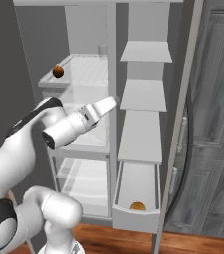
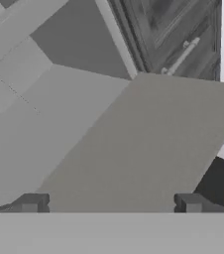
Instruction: Take the potato and orange from the fridge shelf and place them in the freezer drawer to begin freezing them.
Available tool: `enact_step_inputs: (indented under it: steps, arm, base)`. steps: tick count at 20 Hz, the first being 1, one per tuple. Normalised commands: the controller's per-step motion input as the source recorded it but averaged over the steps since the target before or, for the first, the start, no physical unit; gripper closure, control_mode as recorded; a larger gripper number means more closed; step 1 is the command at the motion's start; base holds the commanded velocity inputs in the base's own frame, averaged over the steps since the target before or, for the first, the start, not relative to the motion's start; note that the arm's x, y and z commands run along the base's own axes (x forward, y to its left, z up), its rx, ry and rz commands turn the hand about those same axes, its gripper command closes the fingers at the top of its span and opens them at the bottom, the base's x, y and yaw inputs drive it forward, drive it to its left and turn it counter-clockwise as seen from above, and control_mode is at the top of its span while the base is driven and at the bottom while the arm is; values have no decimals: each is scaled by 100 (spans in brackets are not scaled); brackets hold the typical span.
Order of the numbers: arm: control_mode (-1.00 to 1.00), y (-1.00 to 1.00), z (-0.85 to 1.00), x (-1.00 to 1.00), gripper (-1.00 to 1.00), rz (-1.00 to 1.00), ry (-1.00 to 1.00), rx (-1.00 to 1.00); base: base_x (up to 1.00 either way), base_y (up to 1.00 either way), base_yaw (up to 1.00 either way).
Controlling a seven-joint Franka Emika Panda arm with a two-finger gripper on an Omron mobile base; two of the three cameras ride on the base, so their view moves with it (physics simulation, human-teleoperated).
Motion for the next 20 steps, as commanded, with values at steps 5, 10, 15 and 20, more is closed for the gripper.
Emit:
enact_step_inputs:
  steps: [5,10,15,20]
  arm:
    - [-100,2,99,-4,-100,-17,25,-39]
    - [-100,25,92,-21,-100,-1,45,-16]
    - [-100,46,64,-19,-100,32,64,0]
    - [-100,65,83,-31,-100,60,59,0]
  base:
    - [0,0,0]
    - [0,0,0]
    - [0,0,0]
    - [0,0,0]
